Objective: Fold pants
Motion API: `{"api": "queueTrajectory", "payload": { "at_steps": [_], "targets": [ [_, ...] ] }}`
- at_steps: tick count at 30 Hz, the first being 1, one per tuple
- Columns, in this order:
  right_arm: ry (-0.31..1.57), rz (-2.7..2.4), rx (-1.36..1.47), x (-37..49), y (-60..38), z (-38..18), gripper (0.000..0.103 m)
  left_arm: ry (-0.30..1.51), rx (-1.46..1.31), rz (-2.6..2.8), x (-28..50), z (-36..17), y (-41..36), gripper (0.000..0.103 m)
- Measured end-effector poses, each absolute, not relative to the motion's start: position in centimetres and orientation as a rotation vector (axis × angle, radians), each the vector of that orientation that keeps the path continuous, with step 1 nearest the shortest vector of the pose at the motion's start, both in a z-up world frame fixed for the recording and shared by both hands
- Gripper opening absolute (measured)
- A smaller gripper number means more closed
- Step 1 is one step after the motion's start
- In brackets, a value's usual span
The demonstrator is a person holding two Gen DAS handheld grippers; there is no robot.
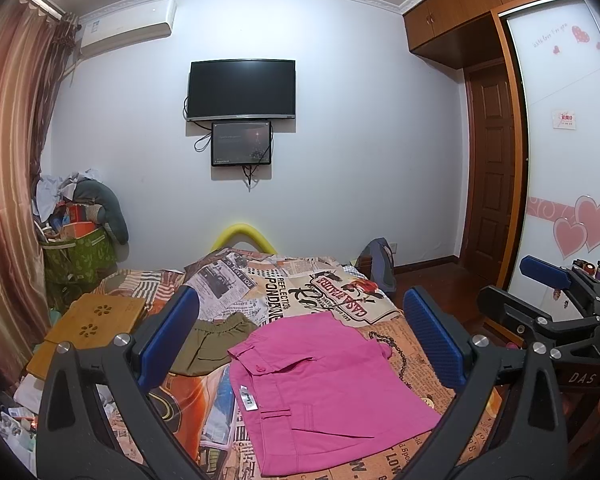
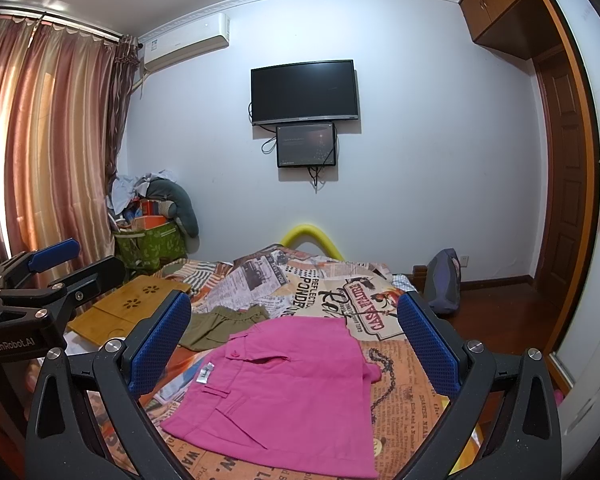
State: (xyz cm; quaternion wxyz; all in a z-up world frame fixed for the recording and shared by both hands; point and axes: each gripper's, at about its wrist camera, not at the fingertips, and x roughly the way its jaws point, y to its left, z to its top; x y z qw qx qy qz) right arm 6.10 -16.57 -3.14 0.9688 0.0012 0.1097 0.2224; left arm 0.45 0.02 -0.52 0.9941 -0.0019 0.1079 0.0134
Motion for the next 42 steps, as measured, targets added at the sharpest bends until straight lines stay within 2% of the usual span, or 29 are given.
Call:
{"api": "queueTrajectory", "payload": {
  "at_steps": [26, 33, 42],
  "targets": [
    [0.264, 0.423, -0.001, 7.5, -16.6, -4.3, 0.103, 0.254, -0.014, 0.008, 2.1, -1.4, 0.5, 0.103],
    [0.381, 0.352, 0.005, 11.6, -18.5, -7.4, 0.103, 0.369, -0.006, 0.029, 5.9, -4.2, 2.4, 0.103],
    [0.53, 0.309, -0.053, 16.7, -19.5, -11.8, 0.102, 0.581, -0.052, 0.076, 12.4, -10.7, 5.9, 0.103]
  ]
}}
